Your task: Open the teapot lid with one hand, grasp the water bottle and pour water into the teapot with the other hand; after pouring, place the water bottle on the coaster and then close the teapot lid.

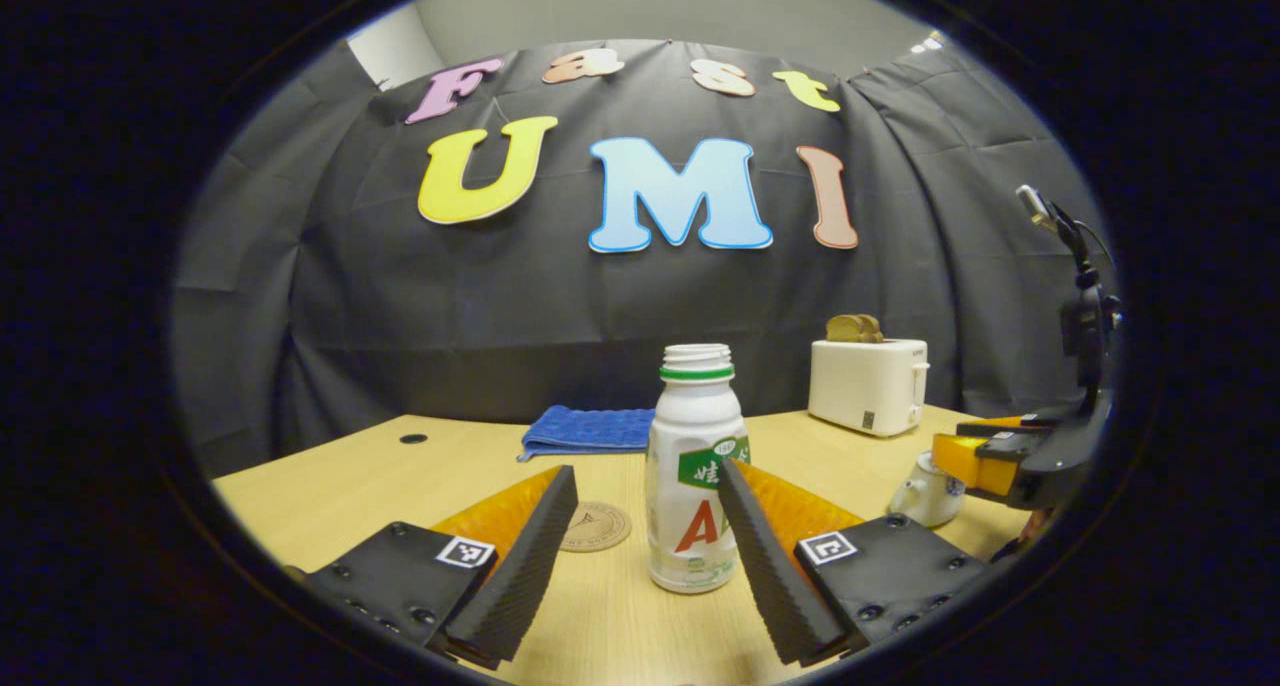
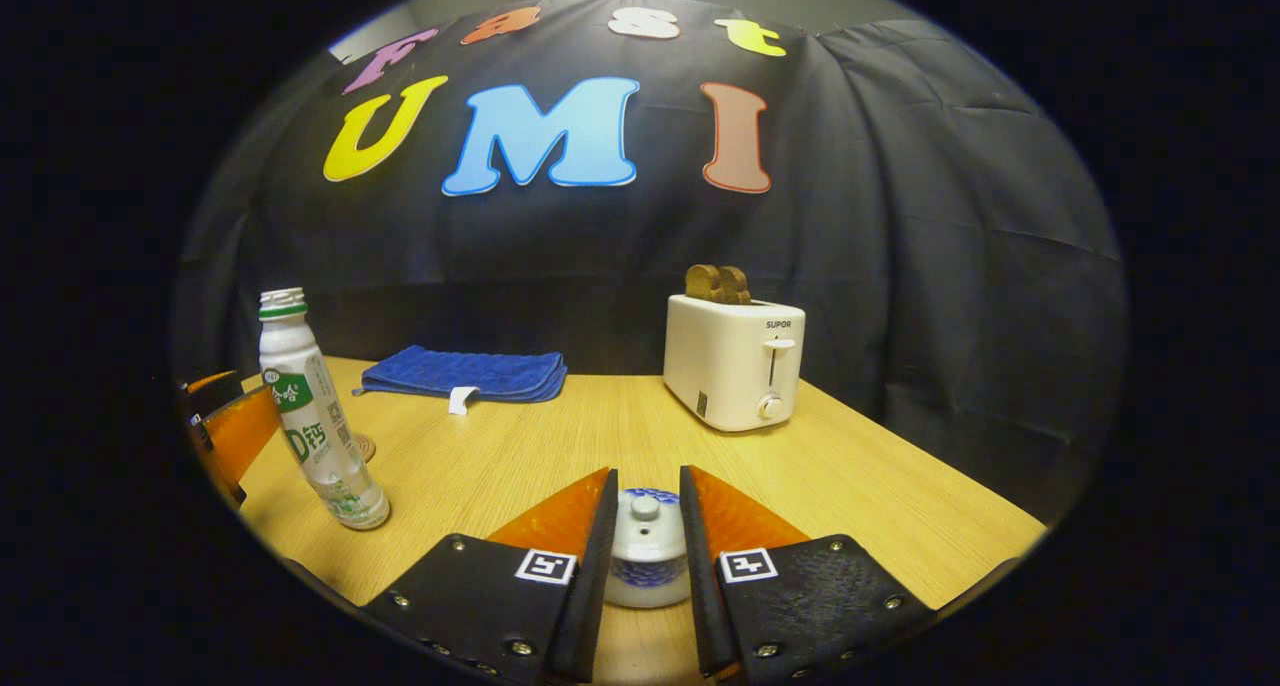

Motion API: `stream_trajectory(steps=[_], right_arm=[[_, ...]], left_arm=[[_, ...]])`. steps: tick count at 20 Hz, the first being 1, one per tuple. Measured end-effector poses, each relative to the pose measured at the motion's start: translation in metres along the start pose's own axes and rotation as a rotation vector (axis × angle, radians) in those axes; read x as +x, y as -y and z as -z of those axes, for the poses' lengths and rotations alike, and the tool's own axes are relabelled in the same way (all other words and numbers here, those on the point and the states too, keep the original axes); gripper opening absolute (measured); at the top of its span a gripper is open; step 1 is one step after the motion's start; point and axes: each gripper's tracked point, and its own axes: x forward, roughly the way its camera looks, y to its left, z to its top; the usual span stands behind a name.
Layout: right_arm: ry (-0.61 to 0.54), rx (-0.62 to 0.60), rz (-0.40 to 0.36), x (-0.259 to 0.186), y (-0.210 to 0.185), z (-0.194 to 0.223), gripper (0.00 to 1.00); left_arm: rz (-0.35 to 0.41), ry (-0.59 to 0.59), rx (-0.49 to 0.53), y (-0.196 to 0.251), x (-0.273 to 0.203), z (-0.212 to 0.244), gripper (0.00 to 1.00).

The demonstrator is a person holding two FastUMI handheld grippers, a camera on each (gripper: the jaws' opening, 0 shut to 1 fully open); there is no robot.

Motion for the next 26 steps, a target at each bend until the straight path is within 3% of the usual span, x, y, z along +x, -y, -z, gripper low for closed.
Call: stream_trajectory(steps=[2,3,7,8,12,17,19,20,21,25,26], right_arm=[[0.01,-0.022,0.018,0.015,0.006,0.001,0.38],[0.012,-0.029,0.017,0.008,0.003,-0.004,0.1],[0.03,-0.032,-0.011,0.004,0.003,-0.004,0.1],[0.032,-0.034,-0.01,0.004,0.003,-0.005,0.0],[0.053,-0.03,-0.024,0.001,0.001,-0.009,0.0],[0.195,-0.018,-0.03,-0.023,0.0,-0.041,0.0],[0.218,-0.041,-0.043,-0.029,-0.005,-0.043,0.0],[0.219,-0.044,-0.054,-0.031,-0.009,-0.042,0.0],[0.217,-0.045,-0.069,-0.032,-0.013,-0.041,0.0],[0.232,-0.062,-0.08,-0.037,-0.013,-0.043,0.0],[0.237,-0.061,-0.081,-0.038,-0.013,-0.044,0.0]], left_arm=[[0.001,-0.002,0.001,0.001,0.001,0.003,0.99],[0.0,-0.001,0.001,0.001,0.0,0.002,0.99],[-0.009,0.014,0.002,-0.001,-0.002,-0.002,0.99],[-0.01,0.019,0.005,-0.001,-0.001,-0.002,0.99],[0.011,0.026,-0.012,0.003,-0.001,-0.002,1.0],[0.044,0.025,-0.076,0.017,0.0,0.002,0.98],[0.054,0.04,-0.039,0.03,0.001,-0.003,0.95],[0.049,0.047,-0.006,0.034,0.001,-0.004,0.92],[0.035,0.049,0.021,0.036,0.003,-0.002,0.94],[-0.056,-0.007,-0.019,0.03,0.025,0.01,1.0],[-0.051,-0.013,-0.028,0.033,0.03,0.01,0.94]])
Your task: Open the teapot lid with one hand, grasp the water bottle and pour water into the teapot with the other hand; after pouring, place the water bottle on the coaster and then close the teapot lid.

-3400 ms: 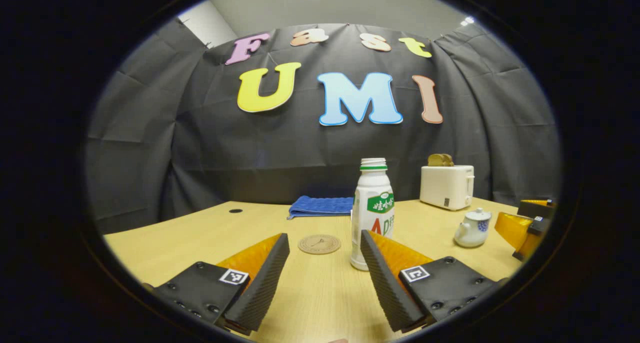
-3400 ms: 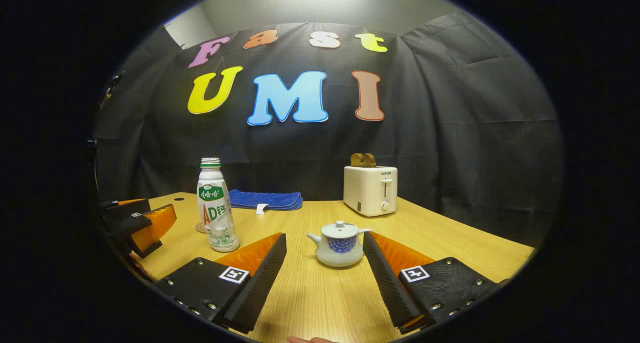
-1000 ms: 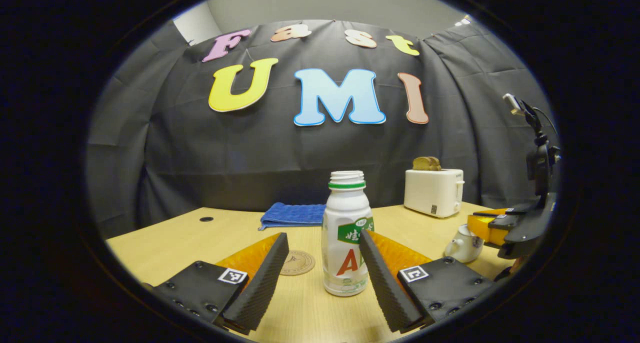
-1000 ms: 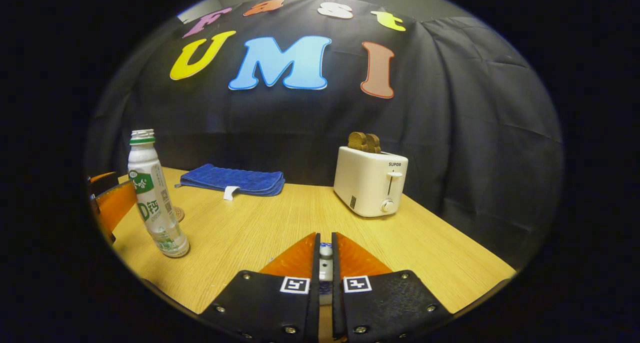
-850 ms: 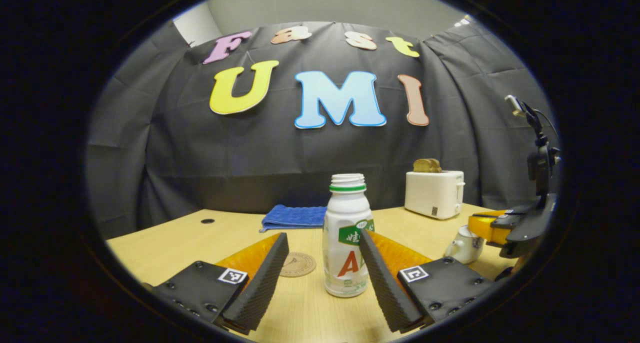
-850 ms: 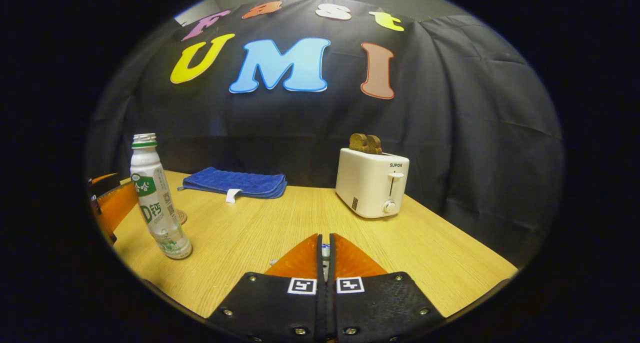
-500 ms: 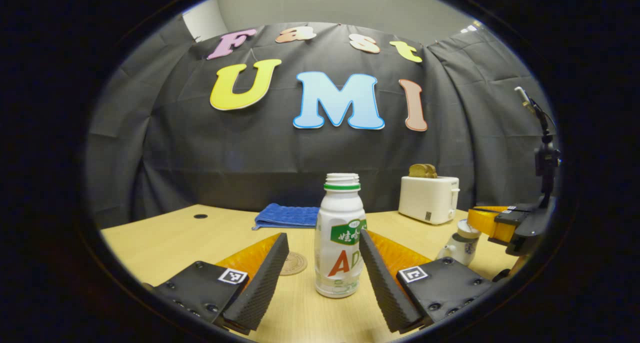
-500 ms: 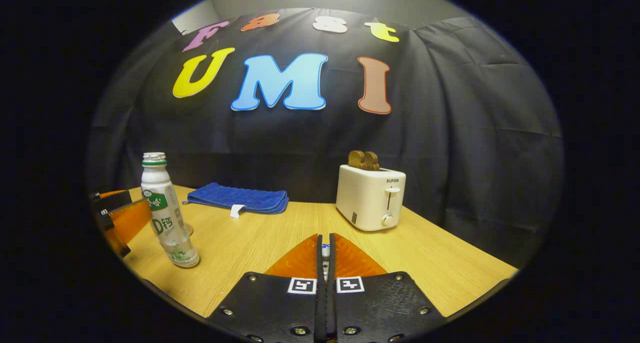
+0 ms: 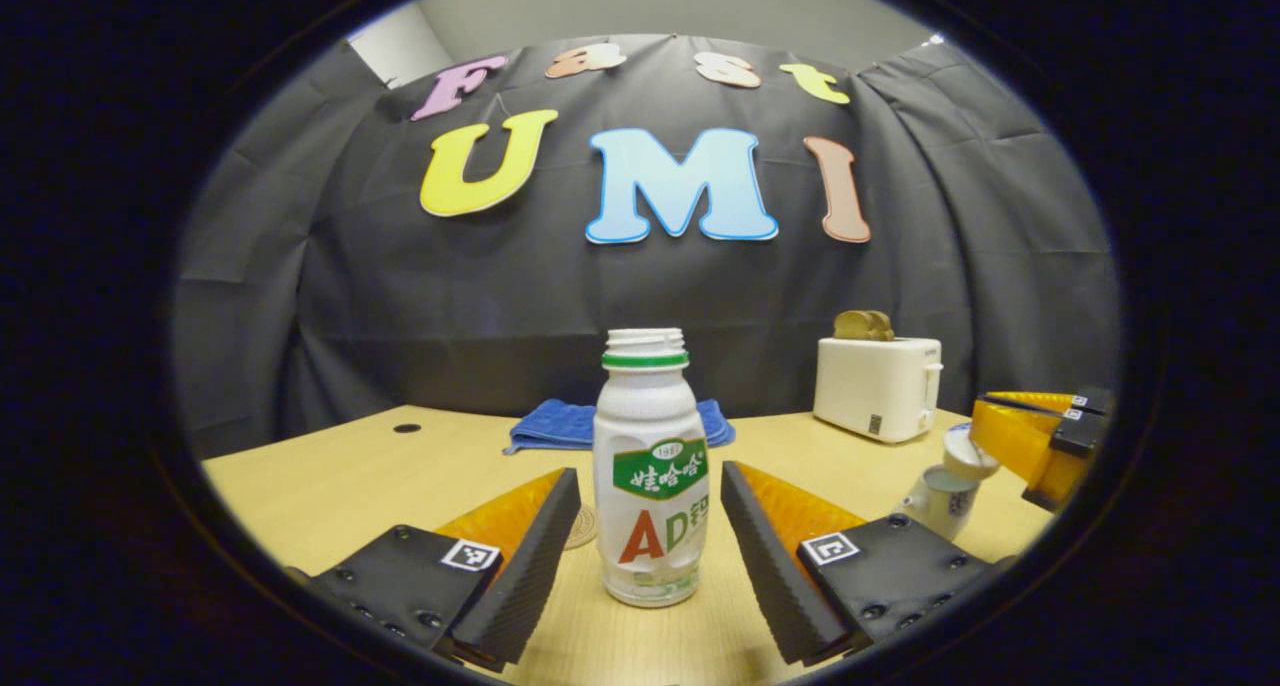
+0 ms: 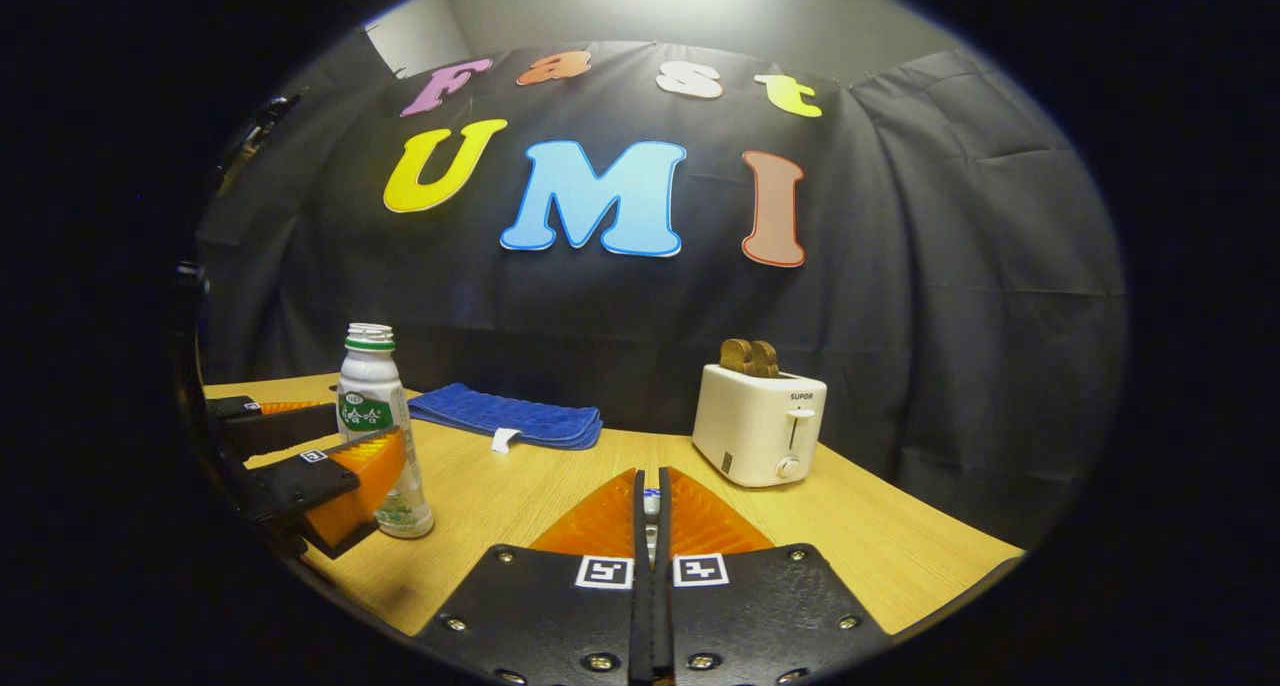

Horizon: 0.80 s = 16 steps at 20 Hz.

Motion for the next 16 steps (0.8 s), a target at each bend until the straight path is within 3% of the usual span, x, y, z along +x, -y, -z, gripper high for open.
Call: stream_trajectory(steps=[1,2,8,11,12,13,14,16], right_arm=[[0.0,0.001,-0.004,0.0,-0.001,0.0,0.0],[-0.006,0.004,-0.009,0.0,-0.002,0.002,0.0],[-0.025,0.005,-0.024,0.002,-0.005,0.008,0.0],[-0.035,0.004,-0.033,0.0,-0.008,0.01,0.0],[-0.035,0.006,-0.039,-0.002,-0.009,0.009,0.0],[-0.029,0.009,-0.043,-0.005,-0.01,0.007,0.0],[-0.017,0.015,-0.047,-0.012,-0.009,0.002,0.0],[0.008,0.028,-0.055,-0.035,-0.009,-0.005,0.0]], left_arm=[[0.003,-0.005,-0.007,0.003,0.005,0.002,0.87],[0.003,-0.014,-0.007,0.005,0.011,0.006,0.99],[-0.008,-0.055,-0.008,0.005,0.031,0.016,0.99],[0.019,-0.062,0.001,0.006,0.031,0.018,0.75],[0.027,-0.064,0.005,0.006,0.03,0.018,0.74],[0.031,-0.067,0.014,0.005,0.028,0.016,0.8],[0.028,-0.068,0.037,0.002,0.027,0.016,0.76],[0.007,-0.049,0.119,-0.007,0.021,0.008,0.79]])
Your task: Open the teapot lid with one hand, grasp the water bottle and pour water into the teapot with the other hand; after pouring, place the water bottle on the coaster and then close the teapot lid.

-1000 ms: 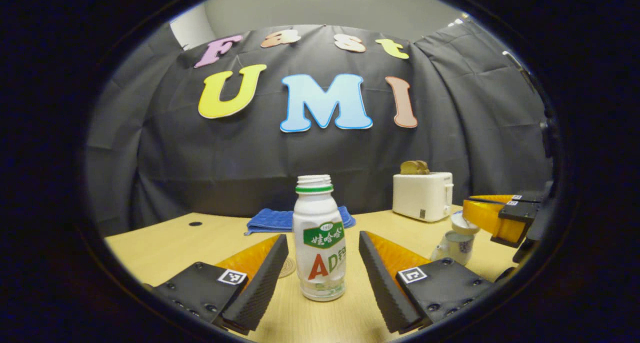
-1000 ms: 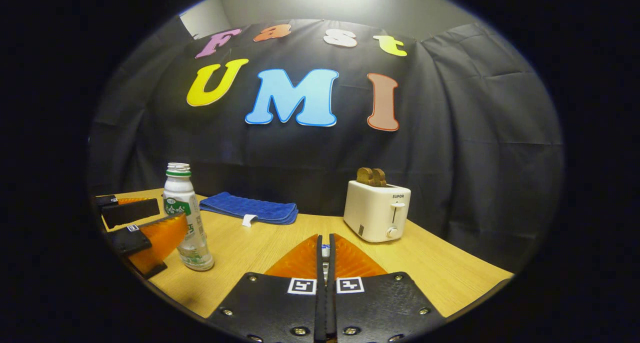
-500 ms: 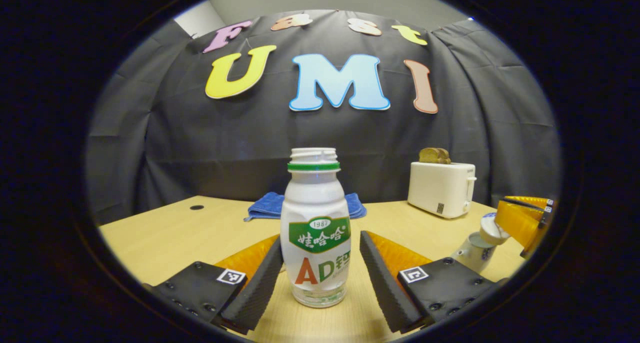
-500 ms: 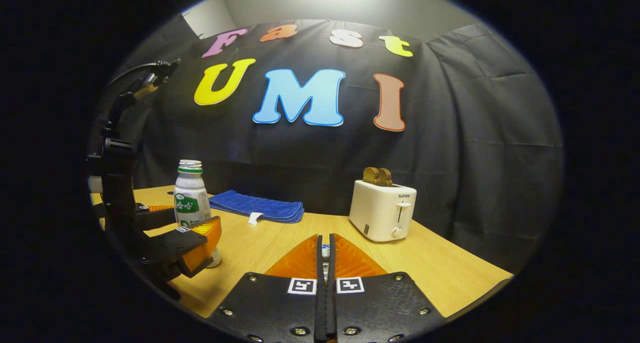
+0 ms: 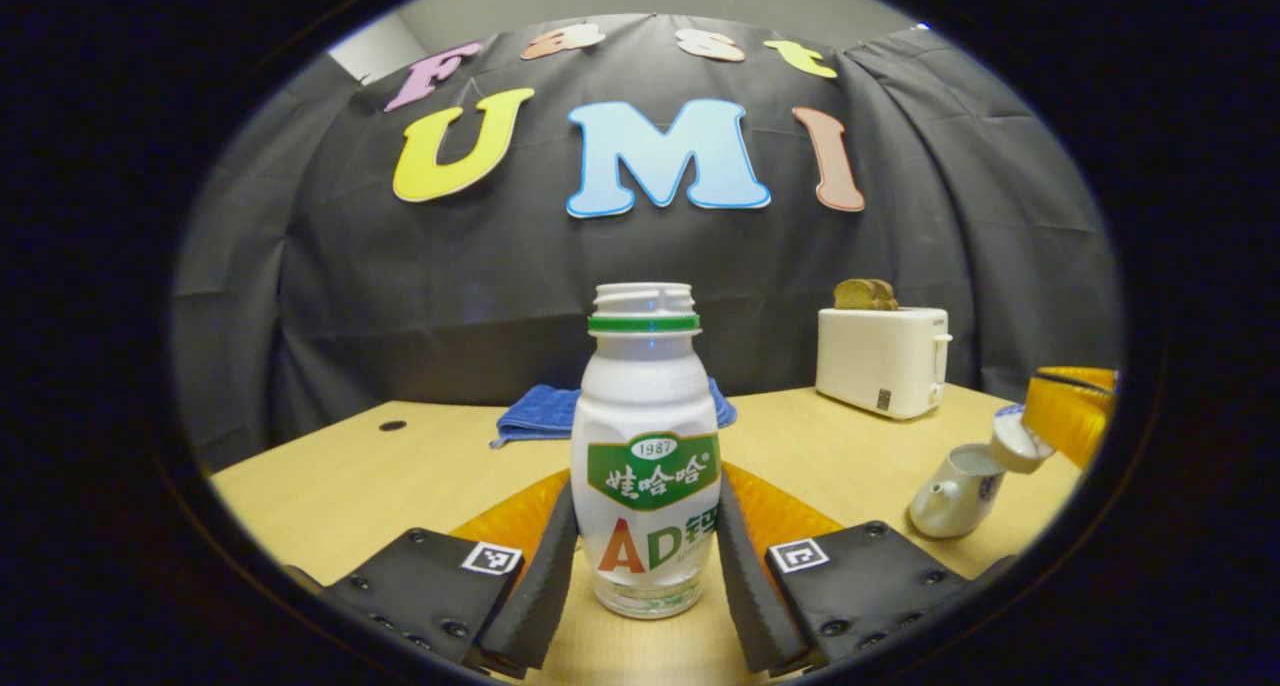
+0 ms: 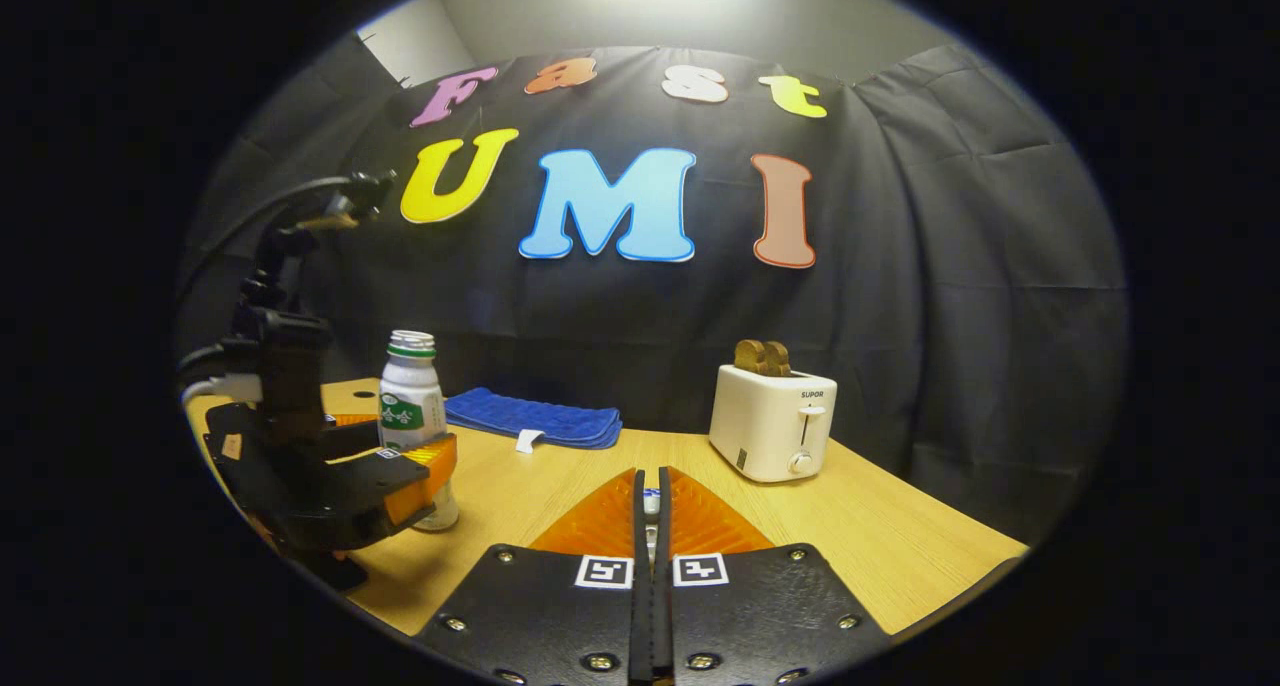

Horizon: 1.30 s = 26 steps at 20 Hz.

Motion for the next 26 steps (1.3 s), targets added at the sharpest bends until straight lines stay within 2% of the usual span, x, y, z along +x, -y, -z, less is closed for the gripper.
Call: stream_trajectory(steps=[3,6,7,10,11,14,16,17,21,24,26], right_arm=[[0.012,-0.006,-0.02,-0.041,-0.002,-0.001,0.0],[0.014,0.036,-0.034,-0.082,0.001,0.001,0.0],[0.016,0.046,-0.025,-0.102,0.008,0.002,0.0],[0.022,0.043,0.008,-0.125,0.021,0.006,0.0],[0.018,0.047,0.012,-0.129,0.023,0.009,0.0],[0.012,0.071,0.032,-0.139,0.033,0.016,0.0],[0.003,0.088,0.043,-0.142,0.039,0.021,0.0],[0.001,0.093,0.045,-0.143,0.041,0.022,0.0],[0.029,0.085,0.054,-0.147,0.047,0.015,0.0],[0.04,0.087,0.068,-0.148,0.054,0.011,0.0],[0.047,0.089,0.075,-0.149,0.059,0.008,0.0]], left_arm=[[-0.014,0.036,0.086,0.002,-0.008,-0.01,0.79],[0.036,0.048,0.176,0.021,-0.012,-0.011,0.79],[0.047,0.041,0.236,0.027,-0.012,-0.009,0.79],[0.064,0.029,0.381,0.039,-0.012,-0.003,0.79],[0.064,0.032,0.426,0.041,-0.013,-0.003,0.75],[0.111,0.038,0.514,0.055,-0.018,-0.004,0.75],[0.129,0.043,0.615,0.065,-0.015,-0.006,0.7],[0.127,0.053,0.679,0.069,-0.013,-0.009,0.79],[0.168,0.07,0.903,0.101,-0.009,-0.006,0.8],[0.198,0.066,1.006,0.117,-0.004,0.002,0.8],[0.193,0.068,1.058,0.122,-0.002,0.003,0.8]])
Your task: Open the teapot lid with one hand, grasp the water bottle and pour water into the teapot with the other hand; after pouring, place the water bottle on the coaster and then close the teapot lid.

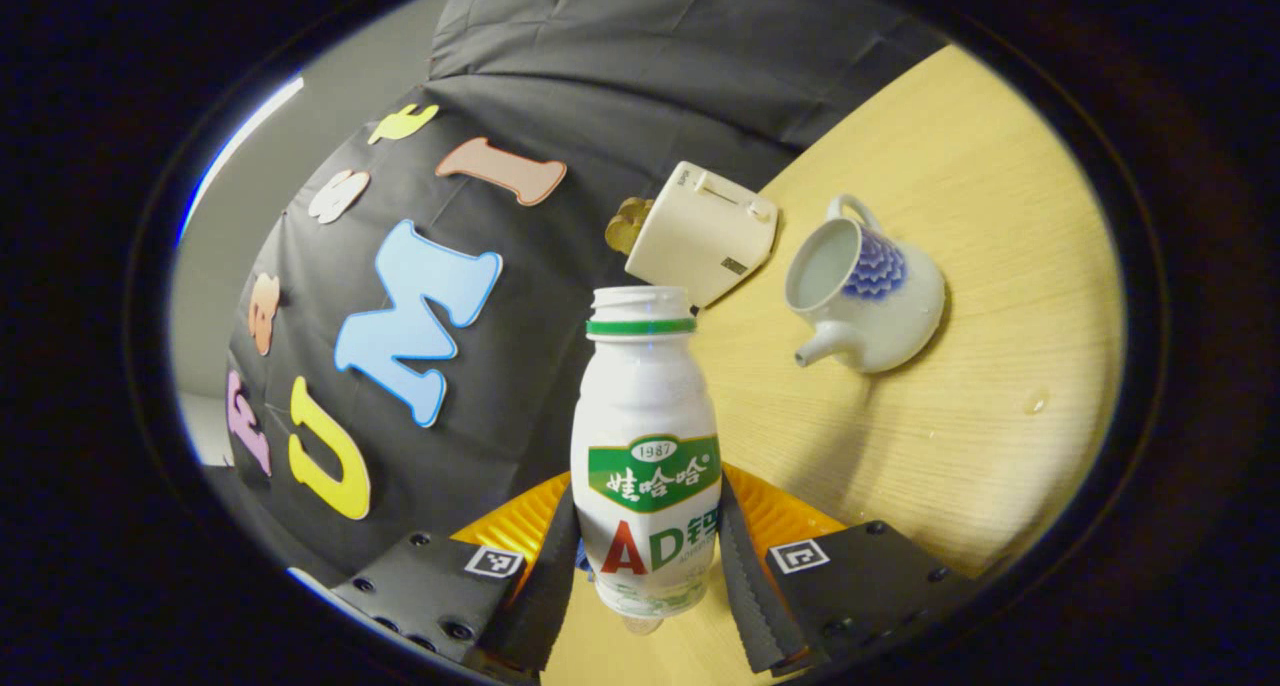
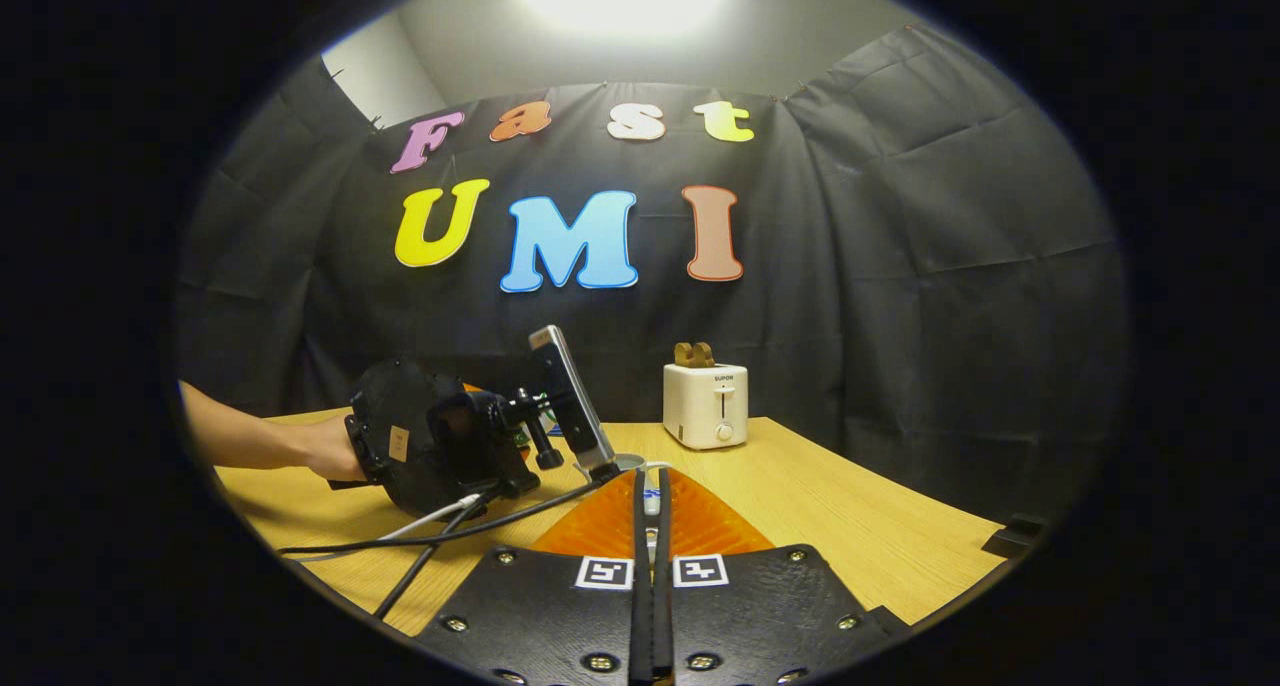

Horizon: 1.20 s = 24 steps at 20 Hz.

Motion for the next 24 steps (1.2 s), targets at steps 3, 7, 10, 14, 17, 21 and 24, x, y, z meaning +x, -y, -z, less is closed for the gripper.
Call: stream_trajectory(steps=[3,7,10,14,17,21,24], right_arm=[[-0.012,-0.002,-0.003,0.002,0.0,0.005,0.0],[-0.016,-0.004,-0.002,0.002,0.002,0.004,0.0],[-0.014,-0.001,-0.001,0.003,0.004,0.005,0.0],[-0.039,0.014,-0.015,0.006,0.003,0.011,0.0],[-0.043,0.016,-0.014,0.007,0.006,0.013,0.0],[-0.041,0.027,-0.015,0.007,0.008,0.011,0.0],[-0.043,0.027,-0.015,0.007,0.009,0.012,0.0]], left_arm=[[-0.005,-0.011,0.102,0.002,0.007,-0.008,0.79],[0.011,-0.018,0.214,0.006,0.003,-0.01,0.79],[0.027,-0.022,0.257,0.01,0.005,-0.013,0.7],[0.047,-0.014,0.325,0.014,0.014,-0.023,0.8],[0.049,-0.025,0.385,0.01,0.009,-0.024,0.77],[0.044,-0.033,0.437,0.007,0.011,-0.024,0.8],[0.047,-0.036,0.489,0.004,0.011,-0.025,0.8]])
